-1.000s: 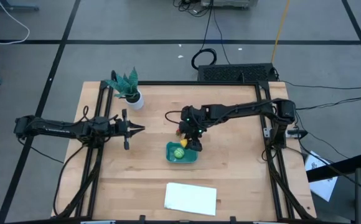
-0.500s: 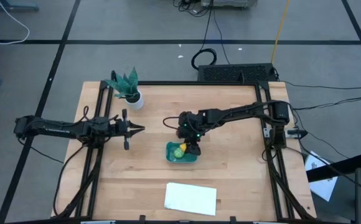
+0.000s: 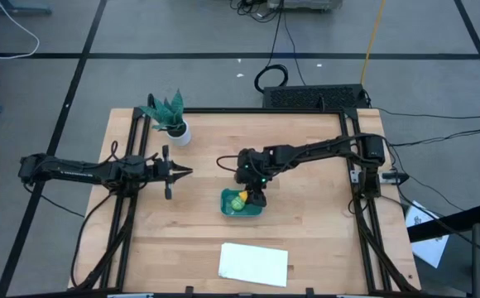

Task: Pick and placing Produce into tupperware
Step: Put the lemon into the blue bin

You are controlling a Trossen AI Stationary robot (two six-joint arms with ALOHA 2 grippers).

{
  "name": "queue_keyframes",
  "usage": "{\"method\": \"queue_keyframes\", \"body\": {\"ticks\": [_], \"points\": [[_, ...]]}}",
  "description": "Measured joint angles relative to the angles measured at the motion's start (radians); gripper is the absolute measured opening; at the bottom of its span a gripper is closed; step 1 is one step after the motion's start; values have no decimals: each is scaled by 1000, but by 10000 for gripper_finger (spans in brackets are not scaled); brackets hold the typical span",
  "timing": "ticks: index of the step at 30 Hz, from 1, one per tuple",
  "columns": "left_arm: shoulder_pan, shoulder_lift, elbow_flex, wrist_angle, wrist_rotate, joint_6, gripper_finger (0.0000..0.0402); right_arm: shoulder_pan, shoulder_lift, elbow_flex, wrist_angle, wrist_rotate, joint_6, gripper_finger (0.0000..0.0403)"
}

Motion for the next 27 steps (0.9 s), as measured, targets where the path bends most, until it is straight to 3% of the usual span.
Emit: {"method": "queue_keyframes", "body": {"ticks": [11,27], "points": [[0,0,0,-2,0,0,33,19,0,-35,10,105,-113,199],[0,0,0,-2,0,0,33,64,0,-35,-2,132,-320,199]]}}
